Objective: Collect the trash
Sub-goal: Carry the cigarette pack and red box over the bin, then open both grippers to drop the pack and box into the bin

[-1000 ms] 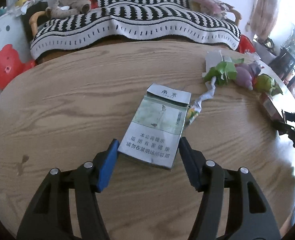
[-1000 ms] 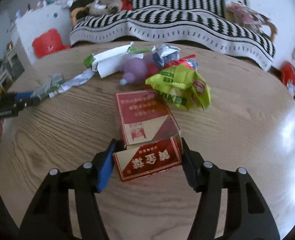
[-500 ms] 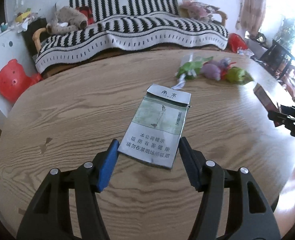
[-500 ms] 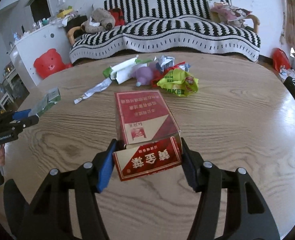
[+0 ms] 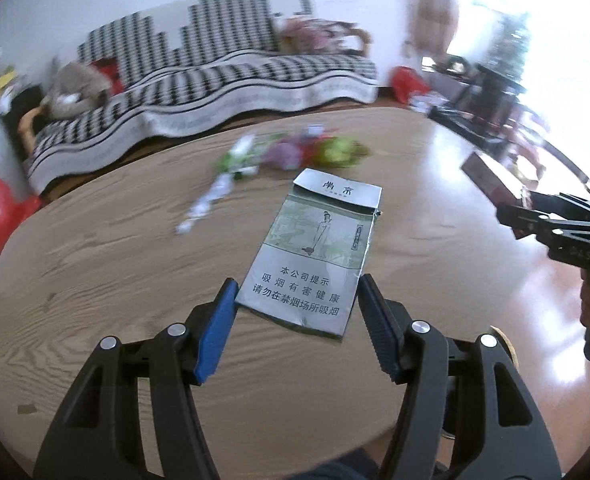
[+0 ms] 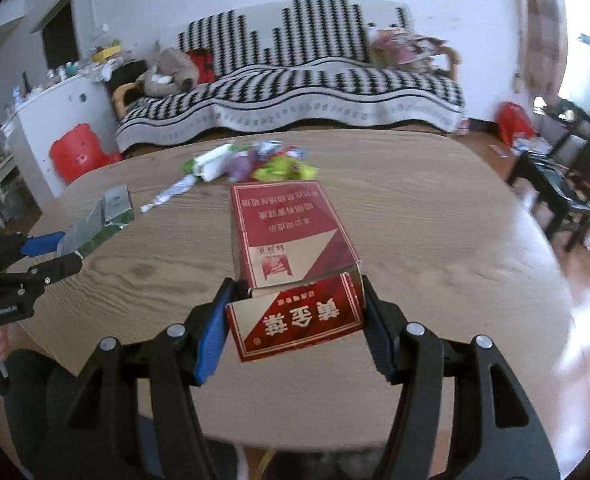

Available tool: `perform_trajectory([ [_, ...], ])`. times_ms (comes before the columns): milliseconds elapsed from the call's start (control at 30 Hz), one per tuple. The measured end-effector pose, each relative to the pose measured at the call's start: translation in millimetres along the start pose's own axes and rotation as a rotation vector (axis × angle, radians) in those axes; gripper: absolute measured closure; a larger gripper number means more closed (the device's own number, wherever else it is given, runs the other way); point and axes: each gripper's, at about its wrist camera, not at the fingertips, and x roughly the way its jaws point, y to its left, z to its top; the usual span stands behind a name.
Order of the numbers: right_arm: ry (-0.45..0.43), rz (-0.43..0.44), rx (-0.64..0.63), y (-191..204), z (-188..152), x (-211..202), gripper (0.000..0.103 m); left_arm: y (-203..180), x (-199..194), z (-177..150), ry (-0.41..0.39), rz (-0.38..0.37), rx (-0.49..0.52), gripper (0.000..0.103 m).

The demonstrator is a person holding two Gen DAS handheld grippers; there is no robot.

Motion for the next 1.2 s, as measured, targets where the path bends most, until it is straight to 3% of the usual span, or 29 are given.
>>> perform_trajectory([
  [200,0.020,-0.091,0.105,-51.0,-64.4,-52.4,0.044,-103.6,-4.5,-20.1,-0.002,-0.169,0.131,0.043],
  [367,0.053,-0.123,0.206,-79.7,-119.3,-72.0,0.044,-186.5,3.8,-57.2,0.070,-0.320,0.240,0.043],
  [500,0.085,-0.125,0.313,-100.9,-163.4,-74.9,0.044,-218.9,25.0,-83.9,0.153,-0.349,0.300,0.043],
  [833,0.266,-0.059,0.484,-144.9,-240.9,-20.9,0.044,-223.5,93.1,-126.0,0.350,-0.314,0.302,0.043],
  [1200,0.371,-0.018,0.514,-143.4,-260.8,15.4,0.044,-222.0,132.3,-140.6,0.442,-0.317,0.295,0.043],
])
